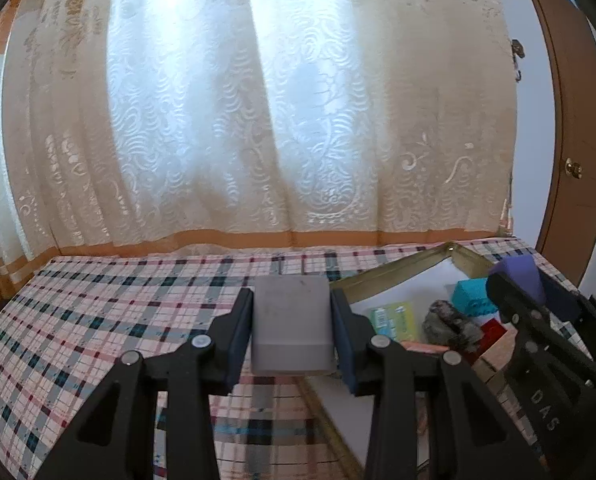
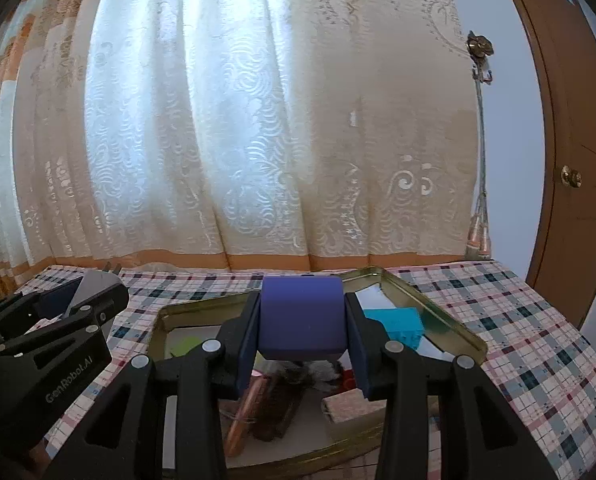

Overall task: Organize rigid objects
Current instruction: 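Lower the purple cube onto the teal brick while the left lowers the white cube into the tray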

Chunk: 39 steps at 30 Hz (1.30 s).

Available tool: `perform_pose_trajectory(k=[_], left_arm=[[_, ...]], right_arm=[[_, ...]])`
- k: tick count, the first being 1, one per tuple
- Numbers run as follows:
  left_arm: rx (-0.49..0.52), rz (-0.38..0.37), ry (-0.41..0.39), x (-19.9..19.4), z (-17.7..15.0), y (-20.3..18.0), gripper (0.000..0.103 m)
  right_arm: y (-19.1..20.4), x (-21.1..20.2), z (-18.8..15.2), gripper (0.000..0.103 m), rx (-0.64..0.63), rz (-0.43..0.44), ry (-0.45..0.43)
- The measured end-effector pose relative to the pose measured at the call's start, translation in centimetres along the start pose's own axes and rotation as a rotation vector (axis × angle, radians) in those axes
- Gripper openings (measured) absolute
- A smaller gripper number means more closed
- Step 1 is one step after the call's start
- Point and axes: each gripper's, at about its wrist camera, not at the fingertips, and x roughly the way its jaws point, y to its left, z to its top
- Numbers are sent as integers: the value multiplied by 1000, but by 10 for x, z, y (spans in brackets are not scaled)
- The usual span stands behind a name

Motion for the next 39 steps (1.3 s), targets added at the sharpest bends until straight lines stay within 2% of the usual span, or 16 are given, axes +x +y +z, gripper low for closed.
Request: perform_pose_trajectory(k=[22,28,39], left_arm=[[21,-81,22,18,11,-53,37],[19,-89,39,28,11,-64,37],[35,-101,63,49,23,-85,37]], right_arm=[[-50,12,5,43,38,-95,16],[-70,24,7,43,76,-114,50],[-81,53,15,43,82,-123,100]])
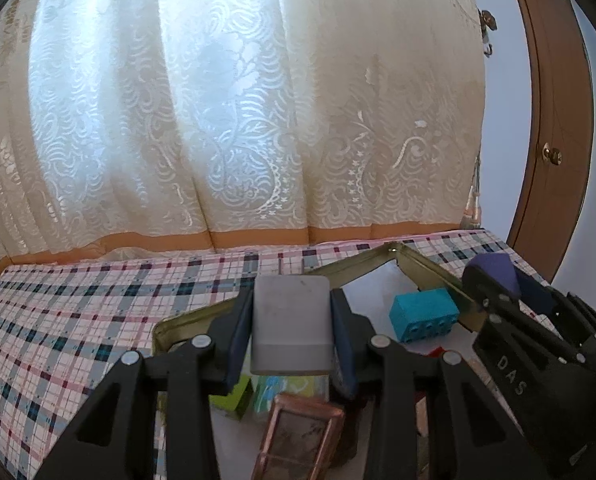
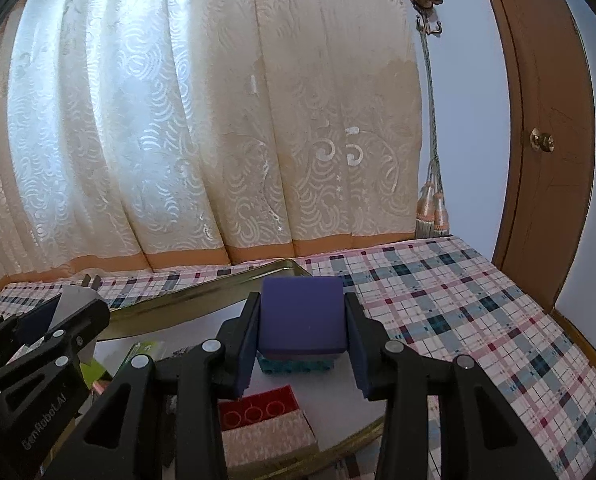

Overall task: Organize rigid objects
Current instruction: 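Lower the purple cube onto the teal brick while the left lowers the white cube into the tray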

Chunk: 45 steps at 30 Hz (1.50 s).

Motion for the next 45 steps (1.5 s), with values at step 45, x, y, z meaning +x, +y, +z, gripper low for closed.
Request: perform_pose_trajectory(k=[45], left_arm=[[-69,28,404,96,10,15,70]], right_arm=[[19,111,20,44,34,74,426]])
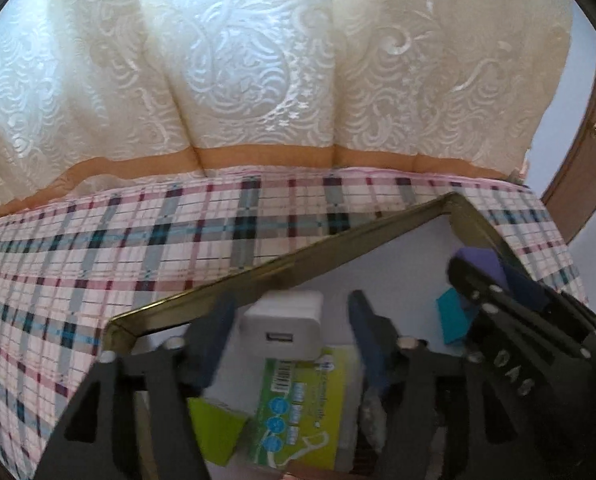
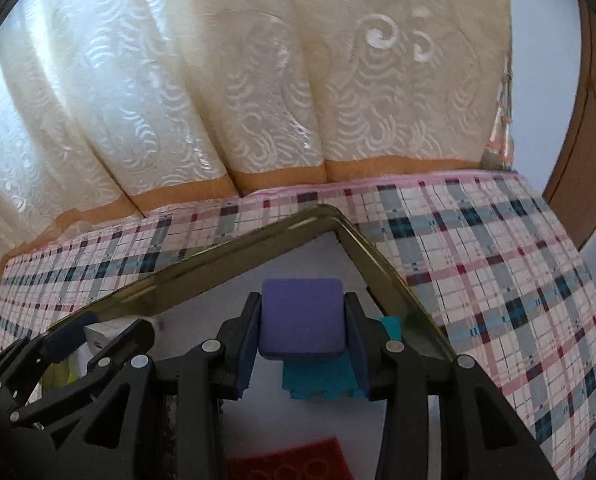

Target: Organize rigid objects

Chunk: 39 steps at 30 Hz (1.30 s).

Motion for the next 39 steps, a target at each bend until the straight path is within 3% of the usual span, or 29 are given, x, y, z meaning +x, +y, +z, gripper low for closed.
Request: perform_pose_trajectory(k=[1,5,8,9,15,22,29,39], left_arm=[[-14,-3,-1,0,0,3,73],[-34,12,6,-1,-1,11,102],[-32,-39,3,-8,-3,14,103],[-35,-59,12,-10,-4,14,103],[1,-46,-49,-29,-16,6,103],[10,-30,-210,-55,-34,10,103],[5,17,-302,-59,-45,13,103],[45,101,-534,-88,-65,4,103]], right_arm=[[-2,-1,1,44,8,10,-4],[-13,-4,3,57,63,30,-7],[-26,-10,0,81,143,77,-25],[-28,-12,-3,83,168,111,-38],[-19,-27,-12,83,165,149,-82],[-24,-56,-37,83,177,124,-253],[-21,-72,-62,83,156,36,-423],[-25,-93,-79,84,160,34,-572]])
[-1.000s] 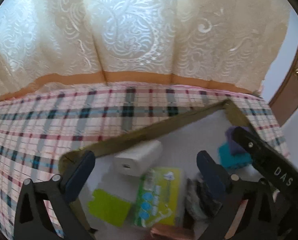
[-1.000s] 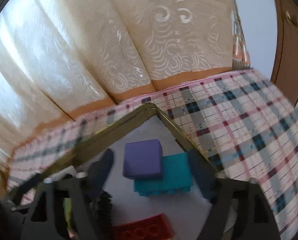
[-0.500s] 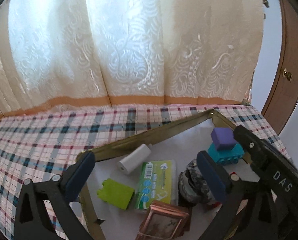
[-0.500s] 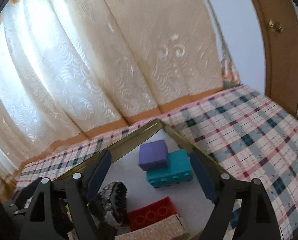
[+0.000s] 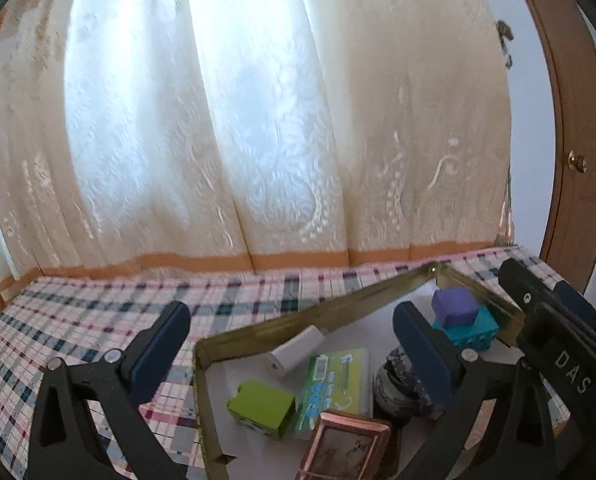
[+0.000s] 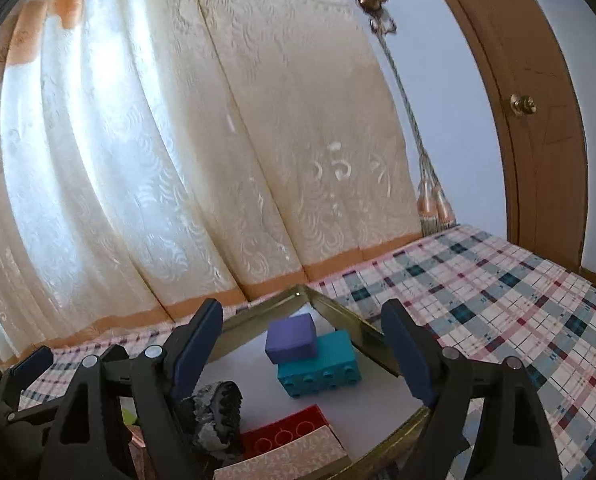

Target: Organize rigid objects

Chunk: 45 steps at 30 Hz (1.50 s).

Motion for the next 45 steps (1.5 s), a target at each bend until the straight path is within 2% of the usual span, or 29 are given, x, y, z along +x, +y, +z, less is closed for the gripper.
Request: perform_pose_trajectory(k=[4,11,18,27,39,45], left_arm=[[11,23,-65,-16,-3,2,103],[-41,-37,-37,-19,-16,12,103],[-33,-90,-28,-21,-25,13,103],[-31,-87,-5,-22,-32,23,103],[-24,-95,-34,-38,-37,36,103],[-35,-98,-43,-46,-40,42,103]], right_arm=[[3,-13,-2,84,-2,-3,-34],[13,-25,-9,84,-59,-11,-49],[23,-36,-14,84,-123,-32,-87],[27,-46,-16,84,-143,-42,-101],[35,-64,-23,84,-174,-51,-126],[39,-80,-27,85,-184,-64,-171]])
